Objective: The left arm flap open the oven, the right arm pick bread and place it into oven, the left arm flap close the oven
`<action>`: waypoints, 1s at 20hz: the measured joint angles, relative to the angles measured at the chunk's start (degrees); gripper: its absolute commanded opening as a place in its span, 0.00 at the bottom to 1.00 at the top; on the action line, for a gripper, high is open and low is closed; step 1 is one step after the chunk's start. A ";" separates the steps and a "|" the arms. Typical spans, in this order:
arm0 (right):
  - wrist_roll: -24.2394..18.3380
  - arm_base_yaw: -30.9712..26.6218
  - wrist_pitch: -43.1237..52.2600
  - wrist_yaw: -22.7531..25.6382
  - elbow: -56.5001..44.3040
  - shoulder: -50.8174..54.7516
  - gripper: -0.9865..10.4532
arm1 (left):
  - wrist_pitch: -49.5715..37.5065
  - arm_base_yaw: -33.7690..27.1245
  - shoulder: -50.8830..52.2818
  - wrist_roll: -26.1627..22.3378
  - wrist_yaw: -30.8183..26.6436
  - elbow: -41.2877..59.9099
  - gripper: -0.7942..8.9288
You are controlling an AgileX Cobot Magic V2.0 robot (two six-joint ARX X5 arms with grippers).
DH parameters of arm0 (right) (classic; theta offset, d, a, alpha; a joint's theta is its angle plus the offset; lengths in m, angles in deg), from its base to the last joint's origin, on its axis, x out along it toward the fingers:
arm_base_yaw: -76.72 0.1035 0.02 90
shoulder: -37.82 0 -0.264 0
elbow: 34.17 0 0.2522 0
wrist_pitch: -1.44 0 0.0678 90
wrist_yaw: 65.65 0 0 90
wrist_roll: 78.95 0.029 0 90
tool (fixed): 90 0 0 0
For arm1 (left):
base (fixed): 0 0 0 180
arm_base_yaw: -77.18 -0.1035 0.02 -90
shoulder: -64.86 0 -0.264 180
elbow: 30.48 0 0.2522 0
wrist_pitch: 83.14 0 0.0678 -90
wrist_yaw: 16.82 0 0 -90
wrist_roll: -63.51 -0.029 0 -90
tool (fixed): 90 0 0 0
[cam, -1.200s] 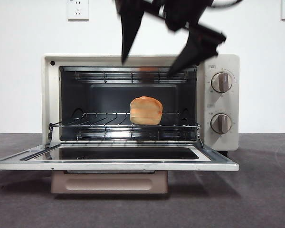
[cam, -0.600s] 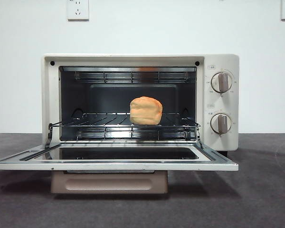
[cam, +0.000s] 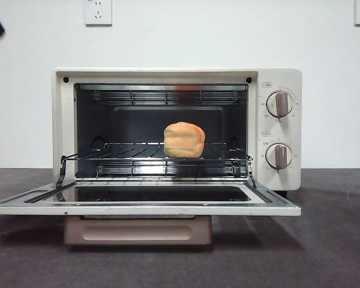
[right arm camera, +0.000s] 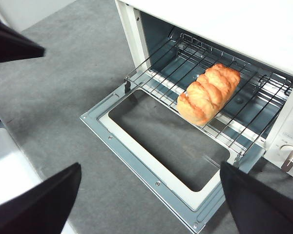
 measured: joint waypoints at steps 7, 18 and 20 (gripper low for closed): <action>0.00 0.00 -1.36 -0.02 0.00 0.00 0.48 | -12.98 -14.51 -6.84 2.45 10.67 12.02 0.09; -0.02 0.00 -1.33 -0.02 0.00 0.00 0.48 | -27.93 -19.63 -31.67 1.14 15.15 15.19 0.09; -0.02 0.00 -1.33 -0.02 0.00 0.00 0.48 | -29.83 -19.63 -34.21 1.11 18.56 15.21 0.09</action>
